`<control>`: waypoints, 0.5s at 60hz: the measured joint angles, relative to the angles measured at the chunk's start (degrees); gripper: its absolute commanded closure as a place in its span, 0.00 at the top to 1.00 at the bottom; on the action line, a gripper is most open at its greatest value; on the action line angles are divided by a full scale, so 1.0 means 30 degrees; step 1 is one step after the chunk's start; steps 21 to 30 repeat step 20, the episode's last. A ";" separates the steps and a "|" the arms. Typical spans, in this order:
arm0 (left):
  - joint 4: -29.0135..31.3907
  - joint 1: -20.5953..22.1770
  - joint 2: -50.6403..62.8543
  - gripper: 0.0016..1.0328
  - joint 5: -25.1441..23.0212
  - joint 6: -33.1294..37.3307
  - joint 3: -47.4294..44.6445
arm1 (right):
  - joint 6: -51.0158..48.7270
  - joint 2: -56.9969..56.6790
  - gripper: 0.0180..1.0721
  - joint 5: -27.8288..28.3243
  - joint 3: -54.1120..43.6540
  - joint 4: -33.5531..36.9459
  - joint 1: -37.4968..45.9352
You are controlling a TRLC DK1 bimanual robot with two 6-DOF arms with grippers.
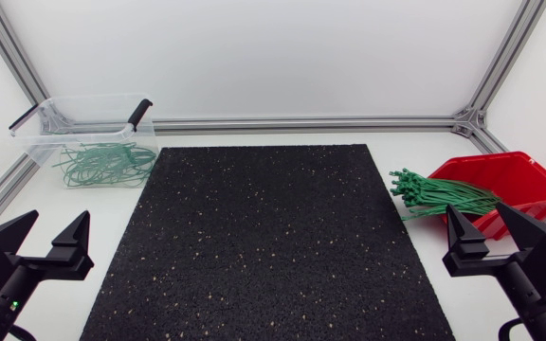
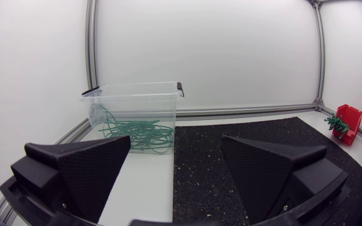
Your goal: Take a green cable tie from the red box, thread the tail through the head to close it, then place it in the transparent bin on the left.
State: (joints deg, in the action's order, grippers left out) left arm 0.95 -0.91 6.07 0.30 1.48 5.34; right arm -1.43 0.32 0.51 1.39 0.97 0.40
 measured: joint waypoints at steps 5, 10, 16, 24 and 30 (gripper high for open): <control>0.0000 0.0080 -0.0809 0.97 0.0000 -0.0007 -0.0619 | 0.0000 0.0000 0.95 -0.0022 -0.0007 0.0000 0.0000; -0.0364 0.0153 -0.1472 0.97 0.0007 -0.0073 -0.0947 | 0.0000 0.0000 0.95 -0.0073 -0.0007 0.0007 0.0000; -0.0415 0.0175 -0.1858 0.97 0.0000 -0.0080 -0.0954 | 0.0000 0.0000 0.95 -0.0117 -0.0007 0.0007 0.0000; -0.0423 0.0204 -0.1894 0.97 0.0000 -0.0080 -0.0962 | 0.0000 0.0000 0.95 -0.0124 -0.0007 0.0007 0.0000; -0.0423 0.0204 -0.1894 0.97 0.0000 -0.0080 -0.0962 | 0.0000 0.0000 0.95 -0.0124 -0.0007 0.0007 0.0000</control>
